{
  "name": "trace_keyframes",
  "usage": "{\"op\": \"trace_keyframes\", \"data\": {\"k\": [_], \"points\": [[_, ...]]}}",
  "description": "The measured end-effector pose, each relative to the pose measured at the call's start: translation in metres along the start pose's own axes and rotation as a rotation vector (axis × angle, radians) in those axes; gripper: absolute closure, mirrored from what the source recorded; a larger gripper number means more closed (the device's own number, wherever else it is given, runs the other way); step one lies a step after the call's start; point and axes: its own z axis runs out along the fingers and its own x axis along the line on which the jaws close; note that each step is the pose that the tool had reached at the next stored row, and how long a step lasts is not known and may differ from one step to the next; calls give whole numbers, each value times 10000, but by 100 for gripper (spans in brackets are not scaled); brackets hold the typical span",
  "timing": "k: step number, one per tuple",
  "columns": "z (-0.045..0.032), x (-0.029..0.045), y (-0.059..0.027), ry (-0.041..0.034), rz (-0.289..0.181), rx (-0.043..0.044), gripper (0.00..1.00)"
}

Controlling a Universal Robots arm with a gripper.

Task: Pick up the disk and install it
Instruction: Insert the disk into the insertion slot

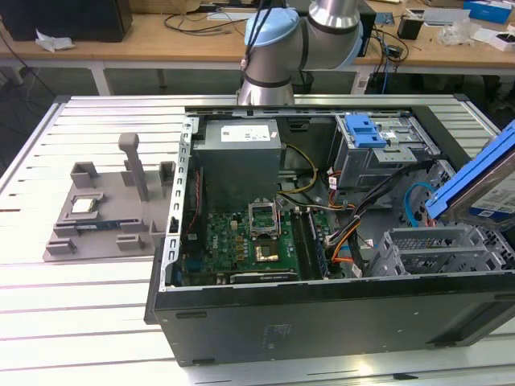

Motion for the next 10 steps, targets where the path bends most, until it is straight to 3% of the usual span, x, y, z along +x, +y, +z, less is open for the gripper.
{"op": "trace_keyframes", "data": {"k": [1, 3, 5, 10], "points": [[-7, -17, -191, 3, 7, -142, 63], [8, -16, -189, 6, 7, -144, 63], [23, -15, -163, 4, 6, -144, 63], [67, -8, 24, 3, 6, -139, 63]]}}
